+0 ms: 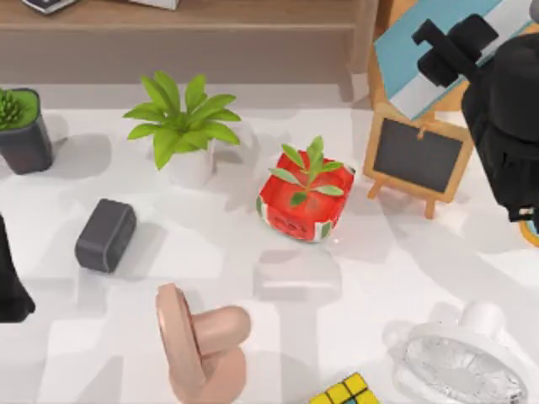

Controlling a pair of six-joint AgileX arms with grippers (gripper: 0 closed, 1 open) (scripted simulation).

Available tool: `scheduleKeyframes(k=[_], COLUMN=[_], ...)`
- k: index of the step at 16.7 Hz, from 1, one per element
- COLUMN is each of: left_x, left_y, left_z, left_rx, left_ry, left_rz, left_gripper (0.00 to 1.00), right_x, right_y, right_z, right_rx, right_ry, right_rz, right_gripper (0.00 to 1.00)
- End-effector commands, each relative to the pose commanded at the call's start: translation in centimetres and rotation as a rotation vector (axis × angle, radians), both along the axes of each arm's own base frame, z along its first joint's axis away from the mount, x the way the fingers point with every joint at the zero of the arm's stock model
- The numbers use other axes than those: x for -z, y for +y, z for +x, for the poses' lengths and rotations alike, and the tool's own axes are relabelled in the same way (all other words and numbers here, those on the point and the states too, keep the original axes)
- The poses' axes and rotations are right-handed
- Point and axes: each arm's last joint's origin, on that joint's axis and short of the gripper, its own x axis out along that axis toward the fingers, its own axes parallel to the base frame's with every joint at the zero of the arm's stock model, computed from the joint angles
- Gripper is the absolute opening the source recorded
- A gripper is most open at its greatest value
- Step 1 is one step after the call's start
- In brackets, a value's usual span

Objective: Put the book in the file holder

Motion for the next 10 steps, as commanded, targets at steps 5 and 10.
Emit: scheduleKeyframes(k=[5, 10], left_x=[0.0, 0.0], left_y=[0.0, 0.0], left_z=[0.0, 0.0], left_rx=[0.000, 0.000], left_ry=[0.000, 0.000], left_rz=[0.000, 0.000], left_gripper=[1.00, 1.00], right_x=[3.4, 5.7], right_y=[-11.1, -20.4], right_z=[1.2, 2.7], right_rx=[0.234, 0.351], right_ry=[0.054, 0.063], right_rz=[0.240, 0.502], right_gripper=[0.00, 0.00])
